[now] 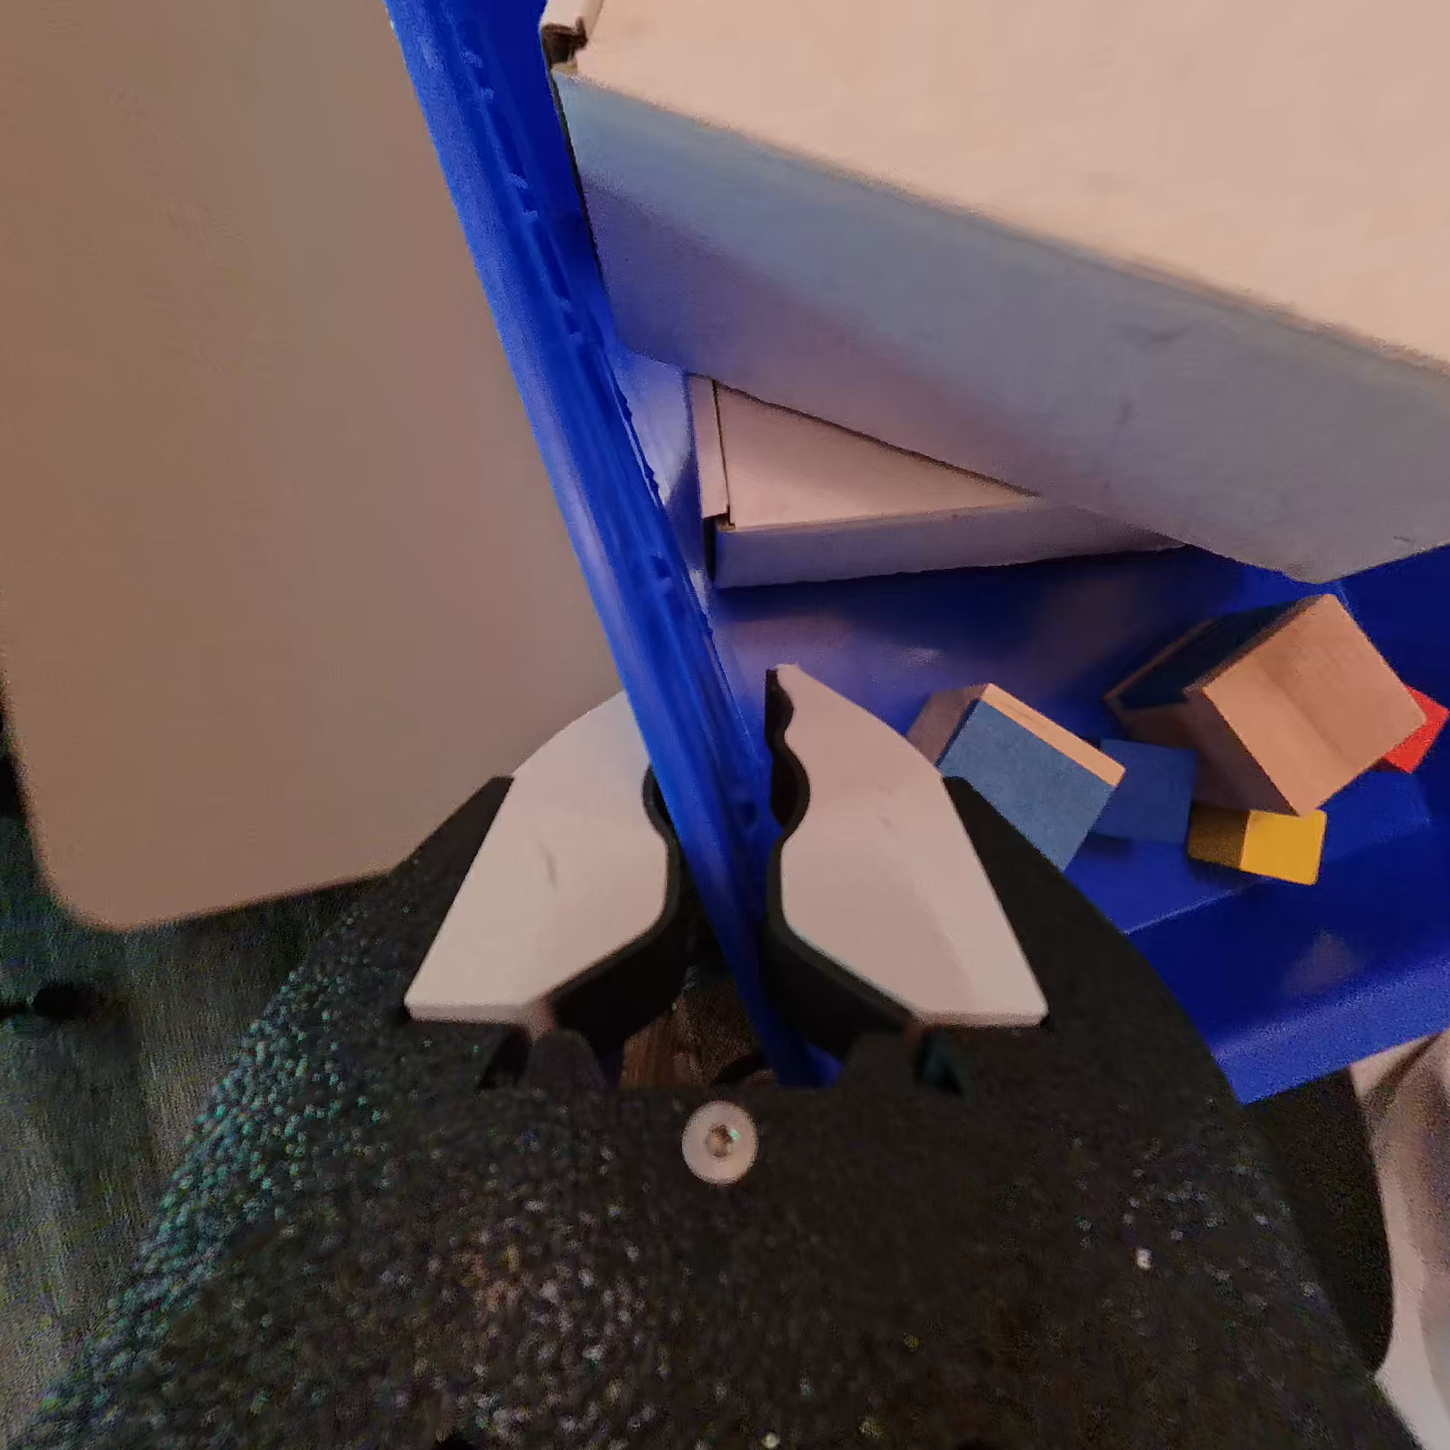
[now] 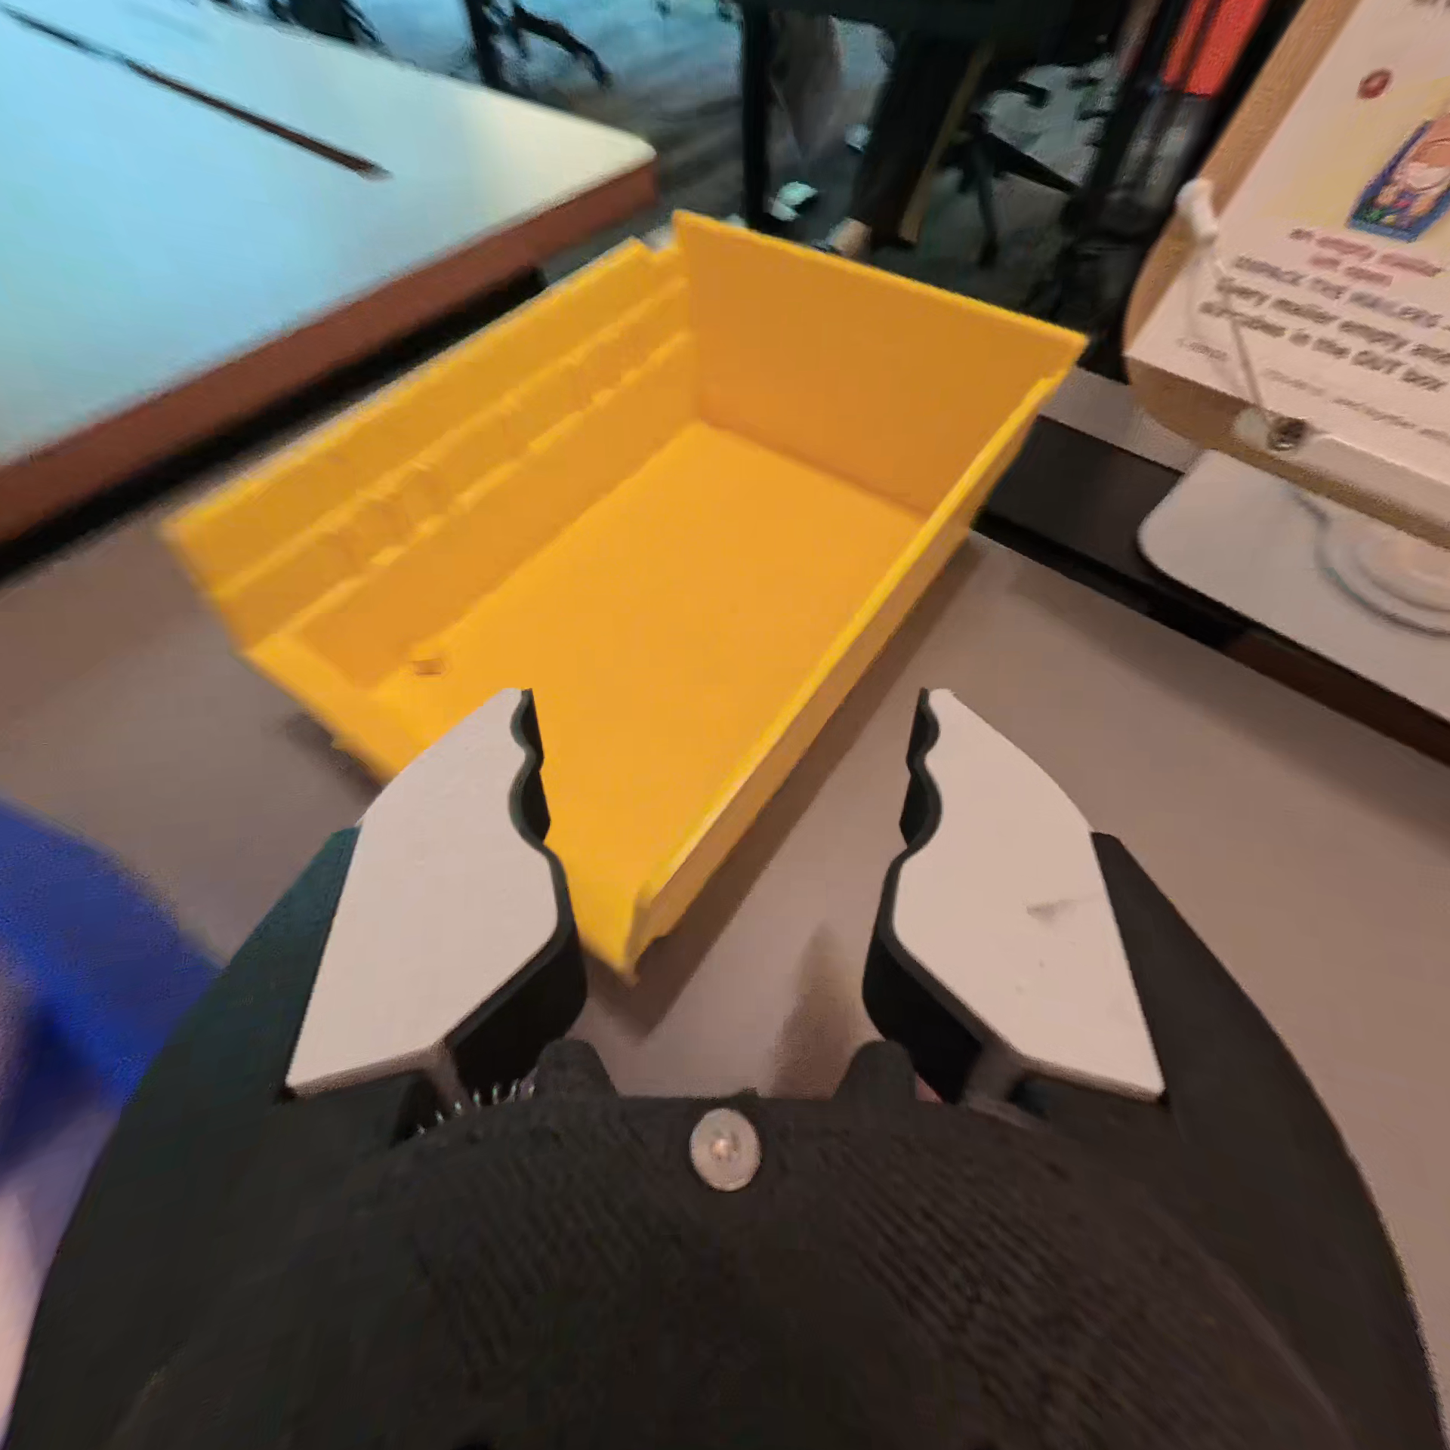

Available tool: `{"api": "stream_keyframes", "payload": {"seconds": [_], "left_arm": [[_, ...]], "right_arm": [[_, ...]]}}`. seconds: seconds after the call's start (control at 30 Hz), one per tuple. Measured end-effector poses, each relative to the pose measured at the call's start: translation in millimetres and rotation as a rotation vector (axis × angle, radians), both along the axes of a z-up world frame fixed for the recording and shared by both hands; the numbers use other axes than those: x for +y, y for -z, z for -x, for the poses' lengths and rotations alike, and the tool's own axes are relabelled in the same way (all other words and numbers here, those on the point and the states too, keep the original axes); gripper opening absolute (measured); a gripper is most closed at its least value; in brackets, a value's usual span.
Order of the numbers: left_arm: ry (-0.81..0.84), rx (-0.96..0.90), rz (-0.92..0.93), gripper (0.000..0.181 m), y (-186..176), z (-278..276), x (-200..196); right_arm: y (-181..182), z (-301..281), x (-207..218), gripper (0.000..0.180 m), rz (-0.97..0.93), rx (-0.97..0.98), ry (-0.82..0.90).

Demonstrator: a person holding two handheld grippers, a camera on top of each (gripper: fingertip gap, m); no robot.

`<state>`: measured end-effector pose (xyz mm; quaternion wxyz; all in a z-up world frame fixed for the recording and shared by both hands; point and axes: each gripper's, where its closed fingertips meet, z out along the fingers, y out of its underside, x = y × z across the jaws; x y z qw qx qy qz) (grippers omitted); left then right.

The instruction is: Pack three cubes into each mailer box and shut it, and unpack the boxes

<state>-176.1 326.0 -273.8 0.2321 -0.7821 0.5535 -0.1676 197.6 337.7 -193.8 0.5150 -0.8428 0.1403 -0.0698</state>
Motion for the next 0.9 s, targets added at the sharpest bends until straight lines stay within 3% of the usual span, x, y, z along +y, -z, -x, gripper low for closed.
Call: {"api": "stream_keyframes", "payload": {"seconds": [0.1,0.2,0.4,0.47,0.67,0.9], "left_arm": [[-0.131,0.010,-0.017,0.017,-1,35,31],[-0.256,0.010,-0.021,0.018,-1,59,57],[-0.339,-0.005,-0.015,0.017,-1,62,90],[-0.333,-0.010,-0.014,0.017,-1,54,97],[-0.300,0.001,-0.012,0.017,-1,14,117],[-0.270,-0.021,0.004,0.018,0,-58,135]], "right_arm": [[25,-13,15,0.086,0.094,-0.072,0.064],[54,-2,25,0.066,0.169,-0.041,-0.020],[49,-39,-8,0.012,0.132,-0.081,0.070],[41,-42,-29,0.006,0.096,-0.058,0.009],[15,-45,-136,0.006,0.104,-0.120,-0.118],[1,-121,-303,0.005,0.084,-0.108,0.056]]}}
